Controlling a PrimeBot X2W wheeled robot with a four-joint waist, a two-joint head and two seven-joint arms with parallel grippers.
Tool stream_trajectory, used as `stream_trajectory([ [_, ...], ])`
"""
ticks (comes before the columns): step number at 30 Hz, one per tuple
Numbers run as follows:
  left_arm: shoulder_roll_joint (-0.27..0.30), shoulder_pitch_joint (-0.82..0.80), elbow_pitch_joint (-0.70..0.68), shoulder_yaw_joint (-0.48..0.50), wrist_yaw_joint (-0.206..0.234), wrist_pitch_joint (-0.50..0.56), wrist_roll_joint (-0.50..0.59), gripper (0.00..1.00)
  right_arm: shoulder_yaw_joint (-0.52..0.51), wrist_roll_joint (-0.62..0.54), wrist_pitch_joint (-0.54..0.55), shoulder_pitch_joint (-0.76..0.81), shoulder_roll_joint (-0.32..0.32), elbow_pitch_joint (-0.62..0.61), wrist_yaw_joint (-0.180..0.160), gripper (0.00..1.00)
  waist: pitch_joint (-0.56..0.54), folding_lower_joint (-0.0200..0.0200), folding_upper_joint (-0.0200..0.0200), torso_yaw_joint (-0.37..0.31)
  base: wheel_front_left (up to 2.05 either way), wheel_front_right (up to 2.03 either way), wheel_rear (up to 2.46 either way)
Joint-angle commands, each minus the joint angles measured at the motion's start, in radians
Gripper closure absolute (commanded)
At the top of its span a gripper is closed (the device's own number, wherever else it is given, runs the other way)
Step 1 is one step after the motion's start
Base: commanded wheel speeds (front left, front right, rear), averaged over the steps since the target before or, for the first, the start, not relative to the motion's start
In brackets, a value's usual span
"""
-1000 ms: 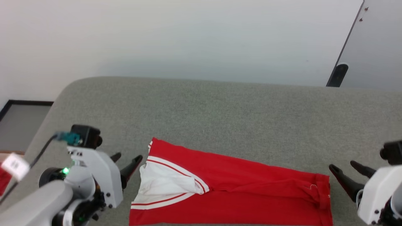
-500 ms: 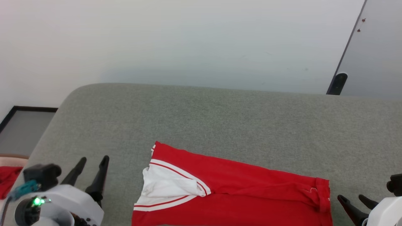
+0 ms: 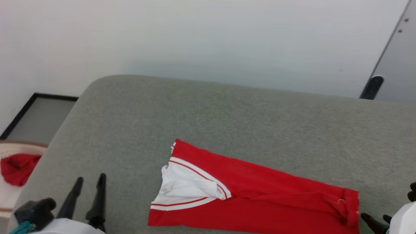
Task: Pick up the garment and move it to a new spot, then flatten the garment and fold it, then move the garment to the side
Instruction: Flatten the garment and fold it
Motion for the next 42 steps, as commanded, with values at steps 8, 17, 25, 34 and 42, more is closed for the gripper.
stream_trajectory([
  [8, -0.072, -0.06, 0.043, -0.002, -0.075, 0.0, 0.048, 0.0, -0.016, 0.01, 0.078, -0.09, -0.02, 0.085, -0.001, 0.0, 0.121, 0.0, 0.0, 0.085, 0.0, 0.0, 0.0],
  [17, -0.11, -0.115, 0.076, -0.001, -0.11, 0.0, 0.045, 0.0, 0.043, 0.033, 0.128, -0.153, 0.005, 0.215, -0.001, 0.0, 0.17, 0.0, 0.0, 0.107, 0.0, 0.0, 0.0],
  [25, -0.123, -0.139, 0.098, -0.005, -0.123, 0.0, 0.037, 0.0, 0.098, 0.071, 0.153, -0.186, -0.016, 0.287, -0.001, 1.0, 0.182, 0.0, 0.0, 0.106, 0.0, 0.0, 0.0],
  [34, -0.132, -0.145, 0.12, -0.007, -0.128, 0.0, 0.038, 0.0, 0.102, 0.08, 0.102, -0.223, -0.056, 0.328, -0.003, 1.0, 0.184, 0.0, 0.0, 0.1, 0.0, 0.0, 0.0],
  [42, -0.128, -0.118, 0.131, 0.01, -0.128, 0.0, 0.049, 0.0, 0.083, 0.058, 0.055, -0.279, -0.135, 0.363, -0.005, 1.0, 0.148, 0.0, 0.0, 0.069, 0.0, 0.0, 0.0],
])
